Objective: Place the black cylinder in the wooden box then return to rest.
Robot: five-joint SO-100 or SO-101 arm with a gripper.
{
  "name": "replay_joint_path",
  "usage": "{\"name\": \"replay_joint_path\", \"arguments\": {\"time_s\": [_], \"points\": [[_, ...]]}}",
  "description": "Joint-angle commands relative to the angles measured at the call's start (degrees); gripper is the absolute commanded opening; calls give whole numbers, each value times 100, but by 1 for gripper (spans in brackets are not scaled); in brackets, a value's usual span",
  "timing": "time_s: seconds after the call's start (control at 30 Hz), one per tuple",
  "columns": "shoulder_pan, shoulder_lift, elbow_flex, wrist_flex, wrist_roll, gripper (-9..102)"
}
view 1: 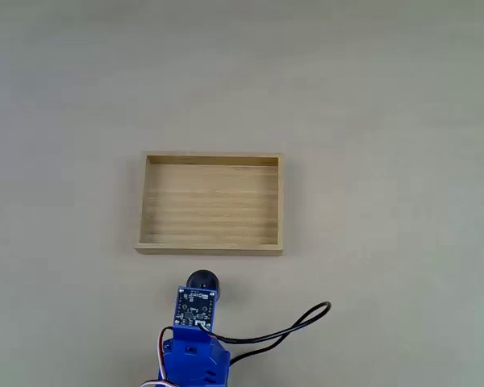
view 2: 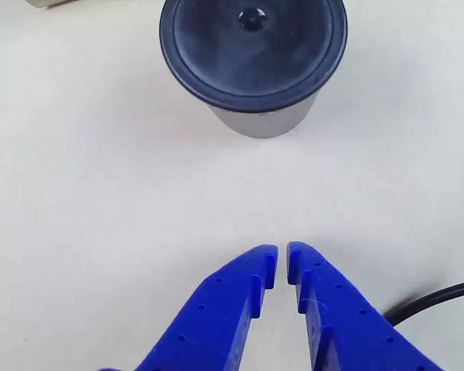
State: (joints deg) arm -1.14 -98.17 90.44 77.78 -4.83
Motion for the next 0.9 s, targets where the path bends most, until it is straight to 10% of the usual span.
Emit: {"name": "replay_joint_path", "arguments": {"time_s": [0.0,0.87], "points": [[-53,-62,176,26,18,0],[-26,-62,35,-105,299,0]]}}
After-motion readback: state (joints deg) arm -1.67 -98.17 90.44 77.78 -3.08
